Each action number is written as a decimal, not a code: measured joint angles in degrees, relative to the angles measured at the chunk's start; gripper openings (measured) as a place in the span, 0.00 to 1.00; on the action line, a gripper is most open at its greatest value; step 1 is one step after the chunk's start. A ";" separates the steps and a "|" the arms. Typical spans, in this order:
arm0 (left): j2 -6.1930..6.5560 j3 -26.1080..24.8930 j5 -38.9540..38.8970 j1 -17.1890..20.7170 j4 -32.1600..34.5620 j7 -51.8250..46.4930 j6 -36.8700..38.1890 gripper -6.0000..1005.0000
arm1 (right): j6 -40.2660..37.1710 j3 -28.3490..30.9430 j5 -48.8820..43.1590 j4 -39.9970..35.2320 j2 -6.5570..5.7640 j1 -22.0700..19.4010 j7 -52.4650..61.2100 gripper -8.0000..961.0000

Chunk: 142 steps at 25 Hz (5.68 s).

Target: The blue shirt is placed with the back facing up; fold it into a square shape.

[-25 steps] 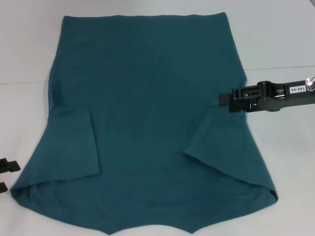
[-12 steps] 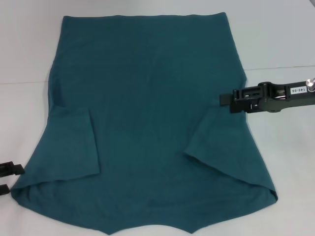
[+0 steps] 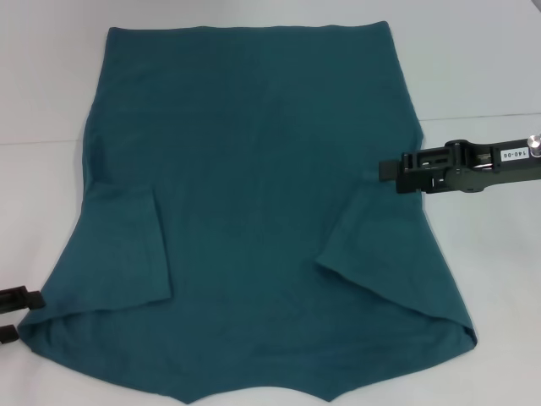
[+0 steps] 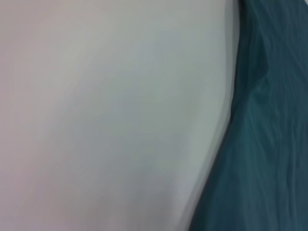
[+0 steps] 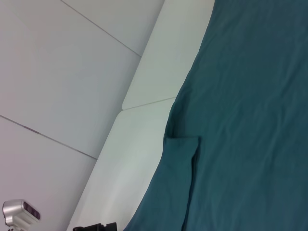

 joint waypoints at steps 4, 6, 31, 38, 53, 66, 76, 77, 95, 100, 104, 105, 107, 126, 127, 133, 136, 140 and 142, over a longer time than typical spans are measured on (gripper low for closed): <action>-0.16 0.06 0.15 -0.09 -0.09 0.00 0.10 0.76 | -0.01 0.14 0.02 0.00 -0.01 0.00 0.00 0.69; -0.24 0.58 0.19 -0.15 -0.10 -0.01 0.27 0.76 | -0.01 0.16 0.02 0.00 -0.01 0.00 0.00 0.69; -0.30 2.81 -0.89 -3.09 -2.57 -1.14 1.00 0.75 | 0.07 0.38 0.01 -0.09 -0.20 -0.36 -0.07 0.66; -0.14 3.03 -1.64 -3.59 -2.90 -0.83 1.12 0.74 | 0.08 0.38 0.28 -0.09 -0.27 -0.55 -0.01 0.65; -0.03 3.17 -1.37 -4.06 -2.91 -0.72 1.61 0.03 | -0.22 0.31 0.07 -0.09 -0.51 -0.70 -0.22 0.64; 0.51 2.46 -2.88 -4.21 -2.49 0.73 5.82 0.01 | -5.19 0.96 -9.57 -3.29 -4.52 -2.00 -0.09 0.62; 0.56 2.47 -3.02 -4.31 -2.52 0.76 5.35 0.01 | -7.84 1.20 -15.70 -2.95 -3.85 -4.09 0.26 0.61; 0.56 2.47 -3.02 -4.31 -2.53 0.76 5.35 0.01 | -8.81 1.17 -16.92 -2.95 -3.50 -4.19 0.33 0.61; 0.28 2.53 -3.02 -4.34 -2.78 0.70 4.84 0.01 | -6.69 2.29 -26.73 -3.57 -1.93 -6.61 4.22 0.60; 0.20 2.47 -3.02 -4.36 -2.84 0.70 4.77 0.01 | -4.53 2.30 -27.67 -3.58 -0.85 -6.11 4.32 0.60; 0.20 2.46 -3.02 -4.38 -2.84 0.71 4.76 0.01 | -3.06 2.04 -27.70 -3.41 -0.20 -5.44 4.32 0.60; 0.21 2.46 -3.02 -4.38 -2.84 0.70 4.76 0.01 | -2.87 1.98 -27.71 -3.30 -0.04 -5.24 4.32 0.60; 0.23 2.46 -3.02 -4.39 -2.84 0.70 4.76 0.01 | -2.58 1.85 -27.84 -3.16 0.20 -4.87 4.32 0.60; 0.20 2.46 -3.02 -4.19 -2.82 0.74 4.59 0.01 | 0.16 -1.29 -31.46 -2.99 2.78 -1.88 5.50 0.60; 0.20 2.46 -3.02 -4.19 -2.82 0.75 4.59 0.01 | 0.21 -1.42 -31.46 -2.99 2.81 -1.77 5.70 0.60; 0.21 2.46 -3.02 -4.16 -2.82 0.78 4.54 0.01 | 0.57 -2.82 -31.46 -2.99 2.94 -1.48 6.43 0.60; 0.21 2.46 -3.02 -4.14 -2.82 0.78 4.50 0.01 | 0.96 -3.20 -31.45 -2.99 3.06 -1.48 6.53 0.60; 0.21 2.46 -3.02 -4.12 -2.82 0.79 4.50 0.01 | 1.48 -3.29 -31.45 -3.01 3.09 -1.49 6.56 0.60; 0.21 2.46 -3.02 -4.12 -2.86 0.79 4.49 0.01 | 1.65 -3.86 -31.47 -3.05 3.11 -1.49 6.55 0.60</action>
